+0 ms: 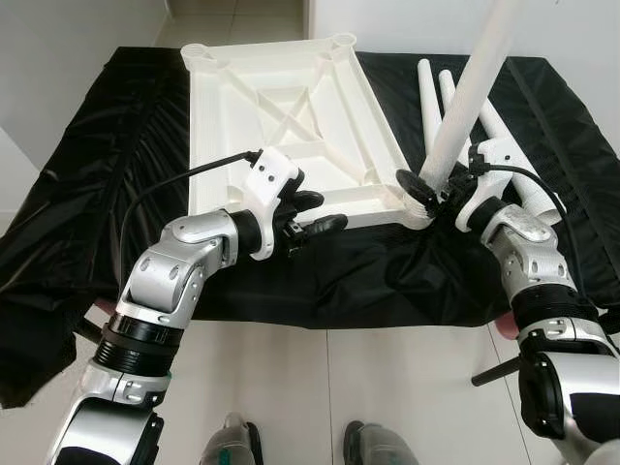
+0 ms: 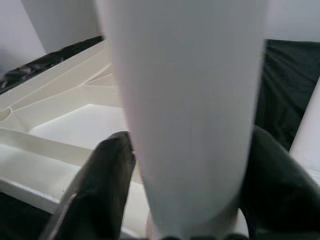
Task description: Building children table
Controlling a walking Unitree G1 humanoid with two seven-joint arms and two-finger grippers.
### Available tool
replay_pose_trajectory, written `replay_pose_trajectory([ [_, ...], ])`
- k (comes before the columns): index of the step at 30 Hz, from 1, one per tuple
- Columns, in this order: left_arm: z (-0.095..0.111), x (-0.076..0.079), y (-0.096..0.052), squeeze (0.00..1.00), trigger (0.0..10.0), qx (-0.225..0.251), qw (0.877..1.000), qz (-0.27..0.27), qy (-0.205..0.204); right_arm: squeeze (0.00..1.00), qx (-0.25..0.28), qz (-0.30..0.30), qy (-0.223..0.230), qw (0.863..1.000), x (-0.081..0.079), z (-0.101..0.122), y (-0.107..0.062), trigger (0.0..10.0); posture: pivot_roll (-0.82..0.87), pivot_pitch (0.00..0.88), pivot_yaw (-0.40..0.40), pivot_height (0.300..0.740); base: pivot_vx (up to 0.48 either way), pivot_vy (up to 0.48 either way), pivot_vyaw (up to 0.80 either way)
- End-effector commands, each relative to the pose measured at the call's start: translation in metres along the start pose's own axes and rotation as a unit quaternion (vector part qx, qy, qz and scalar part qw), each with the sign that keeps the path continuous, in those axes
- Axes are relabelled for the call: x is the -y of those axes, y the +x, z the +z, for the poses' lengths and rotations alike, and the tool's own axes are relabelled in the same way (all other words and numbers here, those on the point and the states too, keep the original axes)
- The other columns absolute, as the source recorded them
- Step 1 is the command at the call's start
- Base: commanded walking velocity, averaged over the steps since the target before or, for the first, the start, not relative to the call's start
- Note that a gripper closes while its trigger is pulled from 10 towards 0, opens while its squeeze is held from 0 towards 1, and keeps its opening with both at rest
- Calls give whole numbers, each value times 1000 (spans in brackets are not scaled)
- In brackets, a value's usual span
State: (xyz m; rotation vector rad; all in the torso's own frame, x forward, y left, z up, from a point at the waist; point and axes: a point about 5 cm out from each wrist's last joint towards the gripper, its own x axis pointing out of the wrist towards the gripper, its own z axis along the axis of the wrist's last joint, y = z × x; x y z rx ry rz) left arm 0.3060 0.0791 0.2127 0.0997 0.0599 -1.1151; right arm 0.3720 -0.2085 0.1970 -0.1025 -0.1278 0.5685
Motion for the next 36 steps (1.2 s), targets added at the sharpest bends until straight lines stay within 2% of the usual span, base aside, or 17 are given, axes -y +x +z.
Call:
replay_pose_trajectory([
  [1, 3, 0, -2, 0, 10000, 1, 1000, 19, 5, 0, 8, 9, 32, 999, -3, -4, 1, 0, -5, 103, 26, 740, 0, 0, 0],
  [8, 2, 1, -2, 0, 10000, 1, 1000, 18, 4, 0, 23, 8, 62, 998, -4, -6, -1, 0, -5, 104, 22, 740, 0, 0, 0],
  [9, 2, 1, -2, 0, 10000, 1, 1000, 17, 3, 0, 17, -3, 64, 998, -7, -8, -1, 10000, -7, 103, 23, 740, 0, 0, 0],
  [17, 2, 2, -2, 0, 10000, 1, 1000, 15, 2, 0, 10, -19, 54, 998, -12, -11, 0, 10000, -10, 103, 26, 740, 0, 0, 0],
  [18, 1, 2, -1, 0, 10000, 0, 1000, 12, 2, 0, 12, -47, 41, 998, -18, -11, 1, 10000, -13, 99, 29, 740, 0, 0, 0],
  [25, 1, 3, -1, 0, 10000, -1, 1000, 9, 2, 0, 15, -100, 44, 994, -23, -12, 2, 10000, -15, 96, 31, 740, 0, 0, 0],
  [28, 0, 4, 0, 0, 10000, -1, 1000, 6, 1, 0, 18, -148, 56, 987, -28, -13, 4, 10000, -20, 94, 33, 740, 0, 0, 0],
  [32, 0, 4, 0, 0, 10000, -2, 1000, 5, 1, 0, 20, -158, 58, 985, -29, -13, 5, 10000, -20, 94, 33, 740, 0, 0, 0],
  [33, 0, 4, 0, 0, 10000, -2, 1000, 4, 0, 0, 19, -209, 66, 975, -29, -15, 5, 10000, -24, 96, 35, 740, 0, 0, 0],
  [36, 0, 4, 0, 0, 10000, -2, 1000, 4, 0, 0, 20, -234, 72, 969, -28, -16, 5, 10000, -27, 97, 36, 740, 0, 0, 0],
])
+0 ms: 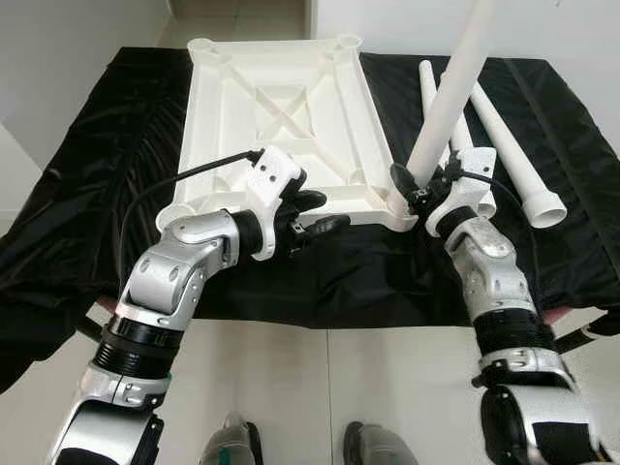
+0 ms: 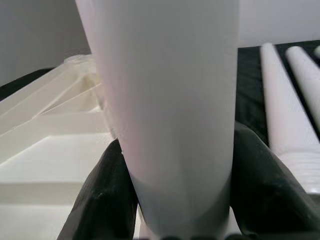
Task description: Building children table
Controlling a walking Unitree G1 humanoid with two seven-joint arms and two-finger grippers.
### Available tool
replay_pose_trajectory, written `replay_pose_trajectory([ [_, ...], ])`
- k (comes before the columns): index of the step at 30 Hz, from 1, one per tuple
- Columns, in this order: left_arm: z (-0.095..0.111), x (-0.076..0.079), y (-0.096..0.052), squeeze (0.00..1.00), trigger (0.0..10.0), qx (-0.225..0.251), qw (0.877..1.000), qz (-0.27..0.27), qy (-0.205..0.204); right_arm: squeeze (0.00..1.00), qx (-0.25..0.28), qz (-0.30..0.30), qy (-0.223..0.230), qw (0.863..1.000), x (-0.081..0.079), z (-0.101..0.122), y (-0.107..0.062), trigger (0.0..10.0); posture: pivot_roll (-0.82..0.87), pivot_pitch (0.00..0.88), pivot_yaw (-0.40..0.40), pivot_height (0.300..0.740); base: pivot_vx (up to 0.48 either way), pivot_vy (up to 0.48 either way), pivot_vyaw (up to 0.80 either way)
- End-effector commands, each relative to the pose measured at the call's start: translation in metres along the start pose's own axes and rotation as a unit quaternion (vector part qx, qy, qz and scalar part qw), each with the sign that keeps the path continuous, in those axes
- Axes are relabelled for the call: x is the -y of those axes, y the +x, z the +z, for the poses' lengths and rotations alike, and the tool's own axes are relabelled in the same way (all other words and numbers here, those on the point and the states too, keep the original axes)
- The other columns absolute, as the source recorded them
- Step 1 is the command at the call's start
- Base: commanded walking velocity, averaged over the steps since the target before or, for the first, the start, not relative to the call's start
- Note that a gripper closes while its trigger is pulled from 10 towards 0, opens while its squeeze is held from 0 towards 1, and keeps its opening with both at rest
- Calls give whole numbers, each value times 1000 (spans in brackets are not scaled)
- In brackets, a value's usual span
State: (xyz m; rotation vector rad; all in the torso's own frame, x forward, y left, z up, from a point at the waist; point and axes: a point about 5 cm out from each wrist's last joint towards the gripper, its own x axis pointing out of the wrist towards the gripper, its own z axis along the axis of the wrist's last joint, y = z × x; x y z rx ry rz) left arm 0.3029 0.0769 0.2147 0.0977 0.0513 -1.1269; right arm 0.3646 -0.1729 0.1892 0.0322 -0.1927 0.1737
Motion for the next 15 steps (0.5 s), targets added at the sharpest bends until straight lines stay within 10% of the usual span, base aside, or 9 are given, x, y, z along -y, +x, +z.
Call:
replay_pose_trajectory([
  [1, -2, 0, 0, 0, 10000, -6, 1000, 10, -2, 0, -21, -55, 26, 998, 10, -10, -6, 10000, -27, 97, 36, 740, 0, 0, 0],
  [15, -3, -1, 0, 0, 10000, -6, 1000, 11, -5, 0, -38, -205, 11, 978, -17, -20, -13, 10000, -31, 112, 42, 740, 0, 0, 0],
])
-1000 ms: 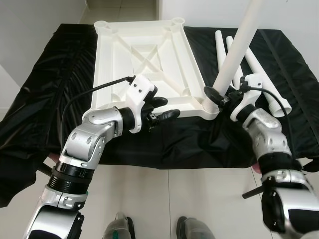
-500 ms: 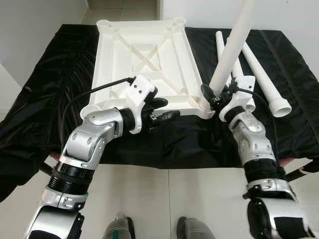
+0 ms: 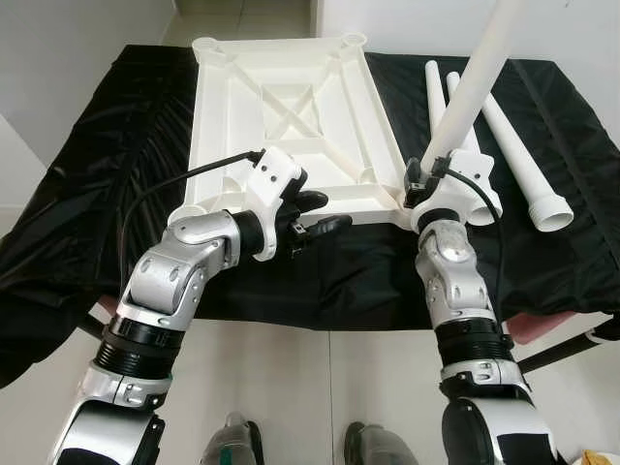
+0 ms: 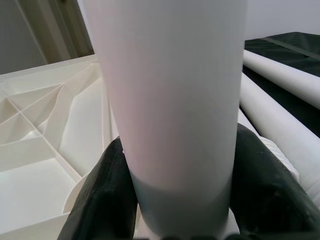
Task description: Building children table
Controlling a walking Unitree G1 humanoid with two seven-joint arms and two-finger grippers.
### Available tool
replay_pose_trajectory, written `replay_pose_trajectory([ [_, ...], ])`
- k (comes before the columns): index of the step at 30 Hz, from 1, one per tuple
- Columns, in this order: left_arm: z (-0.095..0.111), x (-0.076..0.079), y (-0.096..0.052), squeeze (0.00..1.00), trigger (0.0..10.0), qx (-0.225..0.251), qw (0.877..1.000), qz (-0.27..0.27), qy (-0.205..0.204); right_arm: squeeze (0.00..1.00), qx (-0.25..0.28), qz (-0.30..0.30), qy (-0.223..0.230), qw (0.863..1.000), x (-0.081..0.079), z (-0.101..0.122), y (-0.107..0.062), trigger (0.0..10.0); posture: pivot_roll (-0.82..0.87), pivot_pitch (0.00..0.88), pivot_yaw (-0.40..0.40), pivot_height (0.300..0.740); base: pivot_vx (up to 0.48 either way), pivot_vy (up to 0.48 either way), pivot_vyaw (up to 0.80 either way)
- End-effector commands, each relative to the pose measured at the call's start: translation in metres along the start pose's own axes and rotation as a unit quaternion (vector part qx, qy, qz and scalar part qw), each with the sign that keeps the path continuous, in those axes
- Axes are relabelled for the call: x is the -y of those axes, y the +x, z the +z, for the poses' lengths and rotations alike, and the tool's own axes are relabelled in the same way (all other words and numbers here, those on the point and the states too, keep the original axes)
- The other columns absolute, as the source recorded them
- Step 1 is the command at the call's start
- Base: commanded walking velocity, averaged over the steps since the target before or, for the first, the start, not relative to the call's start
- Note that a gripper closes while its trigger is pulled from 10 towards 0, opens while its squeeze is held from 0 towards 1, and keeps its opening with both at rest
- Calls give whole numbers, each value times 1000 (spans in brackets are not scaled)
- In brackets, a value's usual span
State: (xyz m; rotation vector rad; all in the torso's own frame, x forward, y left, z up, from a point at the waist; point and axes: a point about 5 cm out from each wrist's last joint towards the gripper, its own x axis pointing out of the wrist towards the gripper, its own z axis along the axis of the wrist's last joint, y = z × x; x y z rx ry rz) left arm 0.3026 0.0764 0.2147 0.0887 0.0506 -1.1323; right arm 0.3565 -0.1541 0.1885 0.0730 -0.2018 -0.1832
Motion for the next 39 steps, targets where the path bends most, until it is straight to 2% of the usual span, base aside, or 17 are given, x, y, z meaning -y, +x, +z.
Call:
replay_pose_trajectory([
  [1, -3, -1, 0, 0, 10000, -9, 1000, 14, -2, 0, -47, -27, -1, 999, 6, -20, -7, 10000, -31, 112, 42, 740, 0, 0, 0],
  [4, -2, -2, -1, 0, 10000, -9, 1000, 15, -1, 0, -40, -4, -3, 999, -4, -18, -8, 10000, -30, 113, 42, 740, 0, 0, 0],
  [7, -2, -2, -1, 0, 10000, -9, 1000, 16, -1, 0, -35, 3, -2, 999, -4, -16, -7, 10000, -30, 113, 40, 740, 0, 0, 0],
  [8, -2, -2, -1, 0, 10000, -8, 1000, 17, -2, 1000, -32, 1, 2, 999, -2, -15, -7, 10000, -30, 113, 40, 740, 0, 0, 0],
  [22, -2, -1, -1, 0, 10000, -7, 1000, 17, -3, 1000, -5, 31, -3, 999, 11, -6, -7, 10000, -33, 116, 38, 740, 0, 0, 0],
  [23, -2, -1, -1, 0, 10000, -7, 1000, 17, -3, 1000, -2, 57, -1, 998, 12, -5, -8, 10000, -33, 116, 38, 740, 0, 0, 0],
  [24, -2, -1, -1, 0, 10000, -7, 1000, 17, -3, 1000, -2, 57, -1, 998, 12, -5, -8, 10000, -33, 116, 38, 740, 0, 0, 0],
  [25, -2, -2, -1, 0, 10000, -7, 1000, 17, -2, 0, 2, 101, 1, 995, 12, -3, -10, 10000, -37, 116, 41, 740, 0, 0, 0],
  [27, -2, -2, -1, 0, 10000, -7, 1000, 17, -2, 0, 2, 101, 1, 995, 12, -3, -10, 10000, -37, 116, 41, 740, 0, 0, 0],
  [29, -1, -2, 0, 0, 10000, -6, 1000, 17, -2, 0, 13, 192, -15, 981, 18, 1, -9, 10000, -38, 116, 41, 740, 0, 0, 0],
  [31, -1, -3, 0, 0, 10000, -5, 1000, 17, -2, 0, 10, 239, -27, 971, 24, 3, -6, 10000, -37, 113, 42, 740, 0, 0, 0],
  [34, -1, -3, 0, 0, 10000, -5, 1000, 17, -2, 0, 4, 252, -30, 967, 28, 3, -3, 10000, -35, 113, 42, 740, 0, 0, 0],
  [37, 0, -3, -1, 0, 10000, -5, 1000, 18, 0, 0, -15, 302, -46, 952, 34, 0, 2, 10000, -35, 113, 42, 740, 0, 0, 0],
  [38, 0, -3, -1, 0, 10000, -5, 1000, 18, 0, 0, -15, 302, -46, 952, 34, 0, 2, 10000, -35, 113, 42, 740, 0, 0, 0],
  [39, 0, -4, -1, 0, 10000, -5, 1000, 19, 1, 0, -25, 329, -52, 942, 36, -1, 4, 10000, -28, 111, 42, 740, 0, 0, 0],
])
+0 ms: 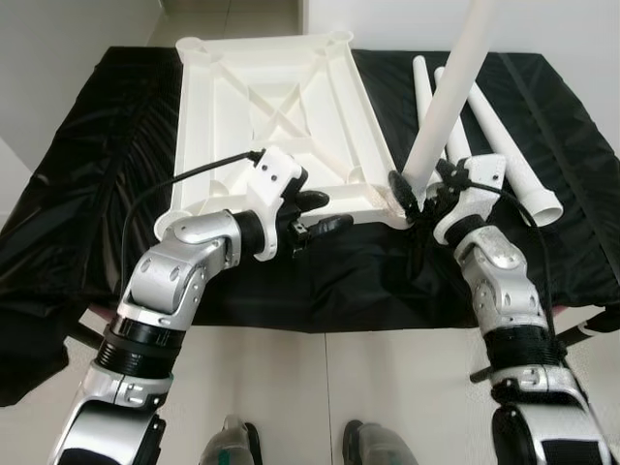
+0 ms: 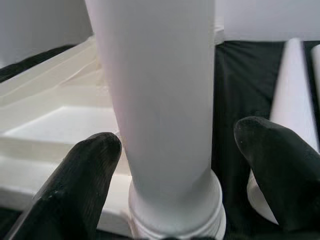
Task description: Building children table
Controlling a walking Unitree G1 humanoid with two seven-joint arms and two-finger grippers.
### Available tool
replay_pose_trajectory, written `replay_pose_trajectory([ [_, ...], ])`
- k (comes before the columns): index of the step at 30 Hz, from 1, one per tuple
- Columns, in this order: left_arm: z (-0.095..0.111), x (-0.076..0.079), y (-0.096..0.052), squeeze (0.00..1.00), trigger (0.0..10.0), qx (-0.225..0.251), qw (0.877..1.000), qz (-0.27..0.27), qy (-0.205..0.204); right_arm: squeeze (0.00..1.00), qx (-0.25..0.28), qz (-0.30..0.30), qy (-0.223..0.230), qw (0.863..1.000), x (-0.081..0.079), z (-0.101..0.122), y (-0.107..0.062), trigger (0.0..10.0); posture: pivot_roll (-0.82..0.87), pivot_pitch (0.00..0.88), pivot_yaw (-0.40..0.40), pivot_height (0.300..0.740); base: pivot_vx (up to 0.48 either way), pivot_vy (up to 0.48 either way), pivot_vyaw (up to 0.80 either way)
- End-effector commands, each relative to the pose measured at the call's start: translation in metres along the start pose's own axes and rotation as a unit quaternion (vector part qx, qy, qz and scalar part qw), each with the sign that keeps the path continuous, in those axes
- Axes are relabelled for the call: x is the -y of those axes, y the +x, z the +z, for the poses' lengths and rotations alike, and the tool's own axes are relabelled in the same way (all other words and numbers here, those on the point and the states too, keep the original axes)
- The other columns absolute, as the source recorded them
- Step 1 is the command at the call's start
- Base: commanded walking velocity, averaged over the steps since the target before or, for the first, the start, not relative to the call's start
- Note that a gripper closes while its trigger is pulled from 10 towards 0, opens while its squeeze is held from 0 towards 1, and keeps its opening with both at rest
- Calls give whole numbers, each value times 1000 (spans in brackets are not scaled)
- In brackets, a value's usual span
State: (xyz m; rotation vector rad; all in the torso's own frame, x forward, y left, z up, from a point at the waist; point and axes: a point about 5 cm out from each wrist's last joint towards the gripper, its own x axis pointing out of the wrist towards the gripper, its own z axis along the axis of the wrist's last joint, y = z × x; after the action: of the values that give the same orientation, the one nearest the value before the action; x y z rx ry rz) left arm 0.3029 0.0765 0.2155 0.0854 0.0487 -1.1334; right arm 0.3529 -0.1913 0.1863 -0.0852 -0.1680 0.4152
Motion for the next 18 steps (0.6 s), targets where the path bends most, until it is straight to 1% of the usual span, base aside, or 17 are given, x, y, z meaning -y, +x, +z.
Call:
replay_pose_trajectory([
  [1, 0, -3, -1, 0, 10000, -6, 1000, 19, 2, 0, -5, 31, -3, 1000, -1, -1, 1, 10000, -28, 111, 42, 740, 0, 0, 0],
  [4, 0, -4, -2, 0, 10000, -6, 1000, 21, 2, 0, -16, 66, -7, 998, 3, -3, 2, 10000, -28, 111, 42, 740, 0, 0, 0],
  [8, 0, -4, -2, 0, 10000, -6, 1000, 21, 2, 0, -15, 72, -1, 997, 5, -3, 3, 10000, -28, 111, 42, 740, 0, 0, 0],
  [11, 0, -3, -2, 0, 10000, -6, 1000, 20, 2, 0, -16, 76, 0, 997, 8, -4, 8, 10000, -21, 104, 38, 740, 0, 0, 0],
  [16, 0, -3, -2, 0, 10000, -7, 1000, 20, 3, 0, -21, 61, 0, 998, 11, -5, 11, 10000, -18, 102, 37, 740, 0, 0, 0],
  [17, 0, -3, -2, 0, 10000, -8, 1000, 19, 3, 0, -26, 31, 17, 999, 17, -8, 13, 10000, -11, 99, 33, 740, 0, 0, 0],
  [18, 0, -3, -2, 0, 10000, -8, 1000, 19, 3, 0, -26, 31, 17, 999, 17, -8, 13, 10000, -11, 99, 33, 740, 0, 0, 0],
])
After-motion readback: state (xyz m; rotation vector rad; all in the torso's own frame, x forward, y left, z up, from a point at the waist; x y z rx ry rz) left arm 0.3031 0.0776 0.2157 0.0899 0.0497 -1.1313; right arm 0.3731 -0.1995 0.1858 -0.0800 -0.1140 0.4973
